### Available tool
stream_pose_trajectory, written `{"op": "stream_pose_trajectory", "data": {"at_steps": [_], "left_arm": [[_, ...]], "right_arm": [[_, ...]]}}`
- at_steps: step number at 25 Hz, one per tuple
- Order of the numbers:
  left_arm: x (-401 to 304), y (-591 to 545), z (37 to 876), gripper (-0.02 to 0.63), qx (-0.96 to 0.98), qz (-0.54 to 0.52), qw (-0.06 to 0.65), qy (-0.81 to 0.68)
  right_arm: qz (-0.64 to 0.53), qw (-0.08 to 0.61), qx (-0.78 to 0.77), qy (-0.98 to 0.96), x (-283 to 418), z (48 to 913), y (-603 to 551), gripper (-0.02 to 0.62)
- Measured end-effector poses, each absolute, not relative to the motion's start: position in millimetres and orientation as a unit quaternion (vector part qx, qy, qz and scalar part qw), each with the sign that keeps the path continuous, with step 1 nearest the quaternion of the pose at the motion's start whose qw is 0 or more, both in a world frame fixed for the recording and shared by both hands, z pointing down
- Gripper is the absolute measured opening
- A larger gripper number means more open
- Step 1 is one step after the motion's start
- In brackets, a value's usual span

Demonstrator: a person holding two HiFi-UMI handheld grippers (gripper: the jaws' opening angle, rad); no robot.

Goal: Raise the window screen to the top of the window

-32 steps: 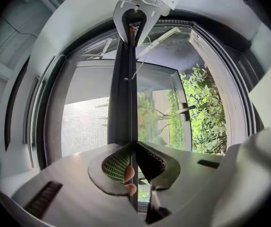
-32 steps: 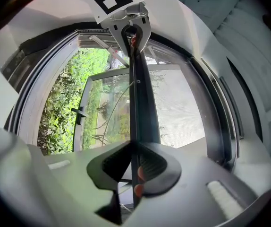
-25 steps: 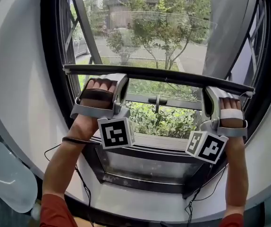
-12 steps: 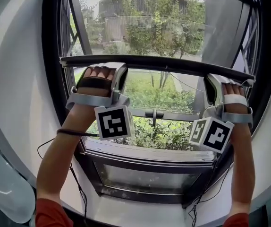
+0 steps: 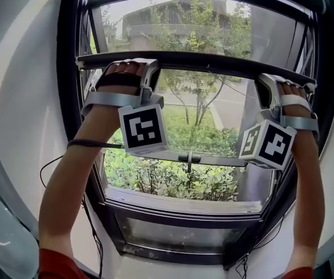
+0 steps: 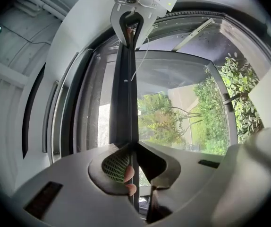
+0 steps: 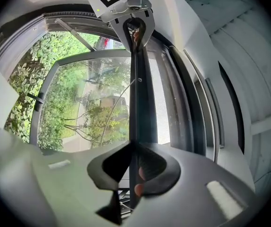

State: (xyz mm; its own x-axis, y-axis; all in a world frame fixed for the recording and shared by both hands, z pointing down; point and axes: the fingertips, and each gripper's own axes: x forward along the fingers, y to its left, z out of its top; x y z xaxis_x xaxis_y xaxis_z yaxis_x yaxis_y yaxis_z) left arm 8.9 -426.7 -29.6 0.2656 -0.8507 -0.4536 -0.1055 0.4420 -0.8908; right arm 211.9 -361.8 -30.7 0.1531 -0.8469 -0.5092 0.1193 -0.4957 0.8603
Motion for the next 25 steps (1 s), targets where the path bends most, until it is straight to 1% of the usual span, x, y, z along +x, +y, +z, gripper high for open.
{"op": "stream_pose_trajectory", "data": {"at_steps": [5,11,15,19,25], "left_arm": [[11,-424,-68,0.052,-0.426,-0.252,0.672,0.551],[11,-428,-106,0.054,-0.431,-0.260,0.664,0.553],[11,-425,-139,0.054,-0.419,-0.227,0.667,0.573],[13,-425,-152,0.055,-0.423,-0.236,0.664,0.569],[8,-423,-185,0.056,-0.400,-0.217,0.669,0.588]], "right_arm": [[-0.592,0.409,0.642,-0.266,213,-61,-363,0.051],[-0.603,0.400,0.651,-0.232,214,-110,-362,0.037],[-0.604,0.390,0.658,-0.224,216,-134,-369,0.035],[-0.602,0.385,0.666,-0.214,214,-155,-362,0.035],[-0.605,0.383,0.669,-0.197,213,-185,-362,0.035]]}}
